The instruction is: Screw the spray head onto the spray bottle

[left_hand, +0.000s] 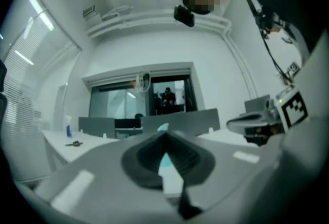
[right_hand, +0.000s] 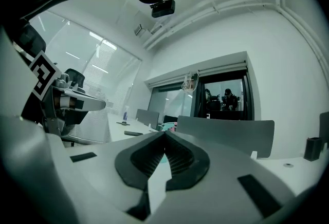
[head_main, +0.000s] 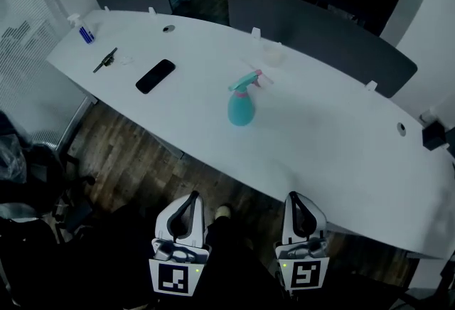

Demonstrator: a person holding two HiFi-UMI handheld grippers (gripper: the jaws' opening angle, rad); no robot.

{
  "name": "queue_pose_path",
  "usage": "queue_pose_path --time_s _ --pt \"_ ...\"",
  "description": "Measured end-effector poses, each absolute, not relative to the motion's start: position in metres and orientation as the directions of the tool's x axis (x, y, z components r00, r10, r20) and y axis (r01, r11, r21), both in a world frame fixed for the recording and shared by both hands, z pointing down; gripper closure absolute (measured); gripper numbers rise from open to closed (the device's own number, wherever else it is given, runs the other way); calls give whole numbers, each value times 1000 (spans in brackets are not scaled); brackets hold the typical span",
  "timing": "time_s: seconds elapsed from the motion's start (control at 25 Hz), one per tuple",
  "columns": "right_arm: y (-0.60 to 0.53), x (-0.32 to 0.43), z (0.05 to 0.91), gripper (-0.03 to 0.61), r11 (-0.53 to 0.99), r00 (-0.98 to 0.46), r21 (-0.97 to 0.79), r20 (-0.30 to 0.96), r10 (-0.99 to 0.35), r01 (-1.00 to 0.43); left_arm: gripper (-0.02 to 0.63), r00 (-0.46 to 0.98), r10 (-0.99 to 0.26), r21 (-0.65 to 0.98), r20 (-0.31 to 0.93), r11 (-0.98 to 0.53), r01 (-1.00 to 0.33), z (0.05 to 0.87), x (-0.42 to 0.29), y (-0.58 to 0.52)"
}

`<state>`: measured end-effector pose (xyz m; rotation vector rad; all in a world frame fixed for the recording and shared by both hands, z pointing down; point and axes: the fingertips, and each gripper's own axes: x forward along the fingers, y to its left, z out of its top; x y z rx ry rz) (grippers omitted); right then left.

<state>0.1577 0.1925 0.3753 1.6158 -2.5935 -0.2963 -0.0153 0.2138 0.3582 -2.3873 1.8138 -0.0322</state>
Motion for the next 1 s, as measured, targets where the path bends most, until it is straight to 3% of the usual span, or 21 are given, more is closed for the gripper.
queue_pose_path --time_s 1.0 --pt "322 102 350 574 344 -371 216 -97 -924 -914 615 371 -923 -100 -106 -361 -927 354 -45 317"
